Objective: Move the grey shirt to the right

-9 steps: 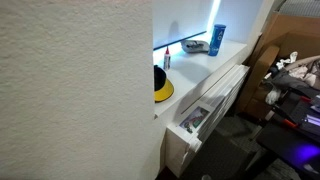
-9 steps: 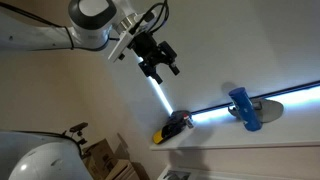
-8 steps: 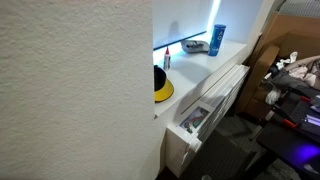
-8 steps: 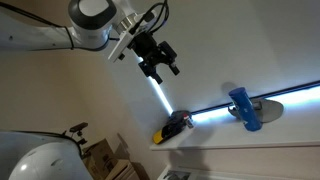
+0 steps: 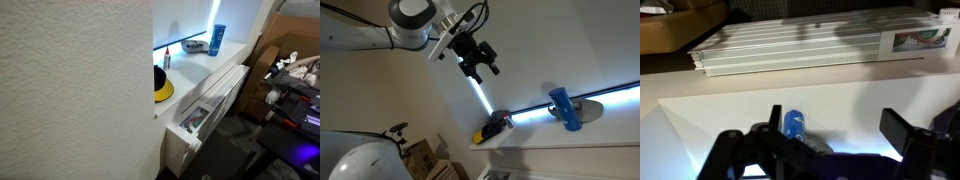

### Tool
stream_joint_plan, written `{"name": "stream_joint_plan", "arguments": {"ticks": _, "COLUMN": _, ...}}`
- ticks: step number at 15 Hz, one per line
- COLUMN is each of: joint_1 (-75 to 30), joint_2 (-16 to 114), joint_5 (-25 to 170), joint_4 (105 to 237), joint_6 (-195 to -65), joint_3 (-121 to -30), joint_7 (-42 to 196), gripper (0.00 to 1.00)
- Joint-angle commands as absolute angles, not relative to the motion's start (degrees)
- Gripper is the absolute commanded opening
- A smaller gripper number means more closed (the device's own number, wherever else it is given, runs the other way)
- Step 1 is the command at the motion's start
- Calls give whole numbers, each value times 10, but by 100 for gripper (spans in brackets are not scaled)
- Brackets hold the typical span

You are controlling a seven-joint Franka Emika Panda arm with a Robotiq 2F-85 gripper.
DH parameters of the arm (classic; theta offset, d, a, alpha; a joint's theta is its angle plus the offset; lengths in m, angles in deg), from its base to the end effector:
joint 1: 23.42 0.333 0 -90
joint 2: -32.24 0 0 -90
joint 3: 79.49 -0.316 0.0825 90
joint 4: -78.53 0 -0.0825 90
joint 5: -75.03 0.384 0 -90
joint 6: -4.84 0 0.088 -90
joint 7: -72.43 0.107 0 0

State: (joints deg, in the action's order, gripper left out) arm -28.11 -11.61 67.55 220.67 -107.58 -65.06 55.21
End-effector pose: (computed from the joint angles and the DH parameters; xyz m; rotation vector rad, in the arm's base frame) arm 0.3231 -0.1366 0.5522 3.0990 0.0788 0.3678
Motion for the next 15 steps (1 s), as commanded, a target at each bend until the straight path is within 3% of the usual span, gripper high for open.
{"name": "stream_joint_plan", "arguments": {"ticks": 1, "joint_1": -285, "joint_2": -115, "joint_5": 679, "joint_4": 2206, "joint_6": -1075, "joint_3": -654, "joint_7": 550, "gripper": 100}}
{"name": "stream_joint_plan", "arguments": {"ticks": 3, "joint_1": -285, "joint_2": -115, "joint_5": 679, "joint_4": 2206, "joint_6": -1075, "joint_3": -654, "joint_7": 550, "gripper": 100}}
{"name": "stream_joint_plan", "arguments": {"ticks": 5, "joint_1": -287, "joint_2": -205, "joint_5": 677, "joint_4": 2316, "joint_6": -1144, "joint_3": -716, "joint_7": 616, "gripper": 100}}
{"name": "stream_joint_plan", "arguments": {"ticks": 8, "joint_1": -261, "joint_2": -254, "joint_5": 672, "joint_4": 2379, "joint_6": -1237, "joint_3": -776, "joint_7": 657, "gripper": 100}}
{"name": "stream_joint_plan", "arguments": {"ticks": 13, "joint_1": -155, "joint_2": -288, "joint_5": 683, "joint_4": 2417, "joint_6": -1322, "joint_3": -914, "joint_7": 731, "gripper": 100}}
{"name": "stream_joint_plan", "arguments": {"ticks": 15, "joint_1": -101, "joint_2": -278, "joint_5": 694, "joint_4": 2404, "joint_6": -1274, "joint_3": -970, "joint_7": 757, "gripper": 100}}
